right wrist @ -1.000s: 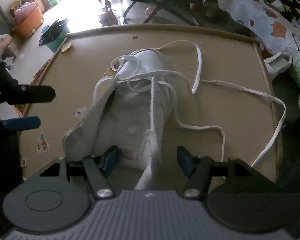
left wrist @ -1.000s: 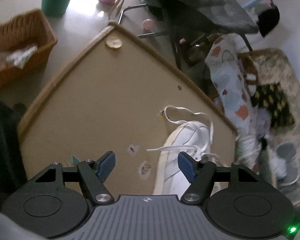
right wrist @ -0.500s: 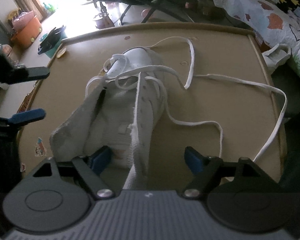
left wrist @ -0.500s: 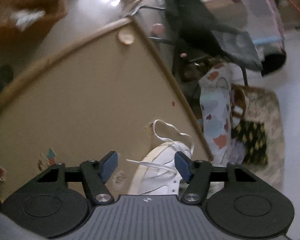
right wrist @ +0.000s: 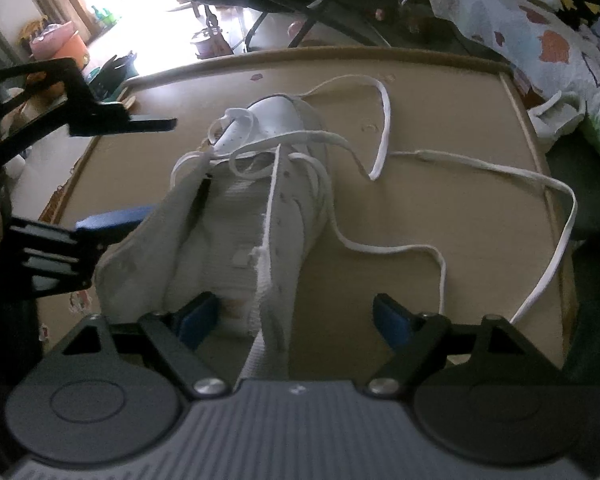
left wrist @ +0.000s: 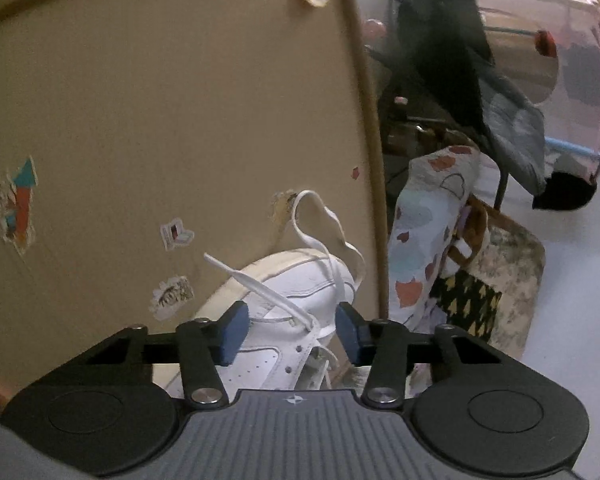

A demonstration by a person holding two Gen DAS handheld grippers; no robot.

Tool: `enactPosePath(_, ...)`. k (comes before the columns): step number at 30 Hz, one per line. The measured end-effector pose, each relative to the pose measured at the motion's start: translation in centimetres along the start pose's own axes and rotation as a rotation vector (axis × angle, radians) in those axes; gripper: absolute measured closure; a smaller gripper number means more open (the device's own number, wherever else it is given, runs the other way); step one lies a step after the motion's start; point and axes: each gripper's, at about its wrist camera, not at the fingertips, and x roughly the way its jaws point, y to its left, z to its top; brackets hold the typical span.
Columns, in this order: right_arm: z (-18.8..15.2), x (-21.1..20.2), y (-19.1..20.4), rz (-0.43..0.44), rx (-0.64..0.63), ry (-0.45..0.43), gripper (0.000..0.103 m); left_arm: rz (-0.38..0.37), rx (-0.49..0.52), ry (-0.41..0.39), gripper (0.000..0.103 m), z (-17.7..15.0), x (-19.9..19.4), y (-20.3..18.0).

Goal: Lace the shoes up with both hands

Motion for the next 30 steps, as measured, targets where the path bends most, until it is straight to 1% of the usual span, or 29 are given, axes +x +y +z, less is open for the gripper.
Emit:
enactPosePath(1, 0.0, 0.0, 0.1, -0.003, -0.005, -0.002, 0.019, 0.001, -0.011, -0.006, 0.061, 0.0, 0.1, 0.2)
enactPosePath(5, 0.1, -0.3, 0.4, -0.016, -0.028, -0.01, 0.019, 0.01, -0.054, -0.021, 0.077, -0.1, 0.6, 0.5)
enactPosePath(7, 0.2, -0.5, 0.6, -0.024, -0.042, -0.013, 0.019, 0.004, -0.073, -0.021, 0.082, -0.1, 0.6, 0.7)
enactPosePath(9, 0.5, -0.5, 0.8, -0.039, -0.051, -0.017, 0.02, 0.007, -0.071, -0.021, 0.088, 0.1, 0.4, 0.9)
enactPosePath(16, 1.9, -0.6, 1.5, -0.097, -0.081, -0.028, 0.021, 0.006, -0.047, -0.029, 0.094, 0.2, 0.3, 1.4)
enactPosePath(18, 2.1, -0.1, 1.3, -0.09, -0.06, -0.027, 0.021, 0.006, -0.039, -0.03, 0.096, 0.3, 0.2, 1.6)
enactPosePath(24, 1.9, 0.5, 0.5, -0.074, -0.032, -0.015, 0.019, 0.007, -0.017, -0.037, 0.097, 0.3, 0.5, 1.5)
enactPosePath(30, 1.5, 0.5, 0.5, -0.076, -0.033, -0.023, 0.018, 0.015, 0.02, -0.046, 0.098, 0.3, 0.3, 1.4)
